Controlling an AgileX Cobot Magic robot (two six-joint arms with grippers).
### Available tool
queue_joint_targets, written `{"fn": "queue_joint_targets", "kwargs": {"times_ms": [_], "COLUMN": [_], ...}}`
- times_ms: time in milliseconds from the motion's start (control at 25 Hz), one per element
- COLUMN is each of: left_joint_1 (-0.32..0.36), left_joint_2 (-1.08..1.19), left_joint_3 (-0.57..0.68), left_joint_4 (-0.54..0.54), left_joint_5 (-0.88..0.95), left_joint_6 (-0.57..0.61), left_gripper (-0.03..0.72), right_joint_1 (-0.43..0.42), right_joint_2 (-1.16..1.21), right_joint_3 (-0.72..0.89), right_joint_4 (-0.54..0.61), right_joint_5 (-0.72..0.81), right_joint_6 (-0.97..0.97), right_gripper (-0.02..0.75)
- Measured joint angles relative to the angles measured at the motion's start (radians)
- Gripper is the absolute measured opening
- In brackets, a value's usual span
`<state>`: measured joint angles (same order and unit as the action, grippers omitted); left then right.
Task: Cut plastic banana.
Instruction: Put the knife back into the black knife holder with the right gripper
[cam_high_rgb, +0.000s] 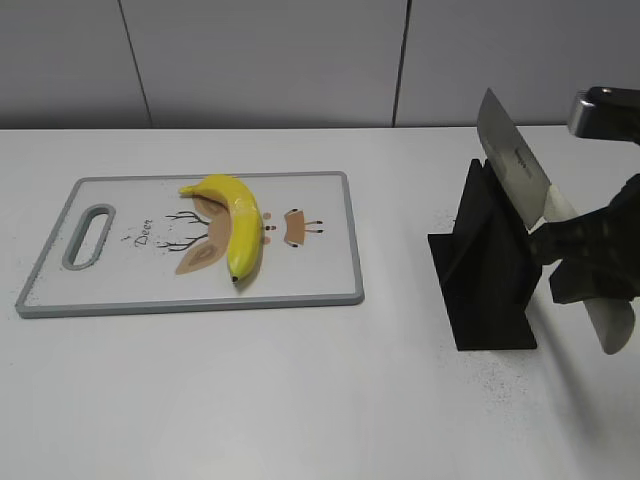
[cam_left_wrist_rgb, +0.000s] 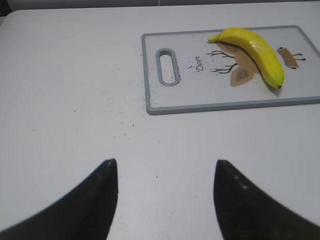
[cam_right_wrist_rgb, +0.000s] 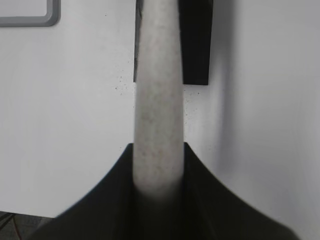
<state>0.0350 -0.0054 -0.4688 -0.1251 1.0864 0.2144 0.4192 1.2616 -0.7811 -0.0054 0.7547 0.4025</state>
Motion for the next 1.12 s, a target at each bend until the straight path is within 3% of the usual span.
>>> {"fn": "queue_joint_targets", "kwargs": {"times_ms": [800,1120], "left_joint_1": [0.0,0.0], "left_joint_2": [0.0,0.0], "left_joint_3": [0.001,0.001], "left_joint_4": [0.0,0.0], "left_joint_5": [-0.001,-0.001], "left_joint_6": [0.0,0.0], "left_gripper": [0.589,0.589], "right_joint_1": [0.0,0.0], "right_joint_2": [0.137,0.135], "right_joint_3": [0.0,-0.016], "right_joint_4": [-0.019,-0.014], "right_joint_5": [-0.066,-0.058], "right_joint_6": [0.001,-0.027], "right_gripper": [0.169,0.582]}}
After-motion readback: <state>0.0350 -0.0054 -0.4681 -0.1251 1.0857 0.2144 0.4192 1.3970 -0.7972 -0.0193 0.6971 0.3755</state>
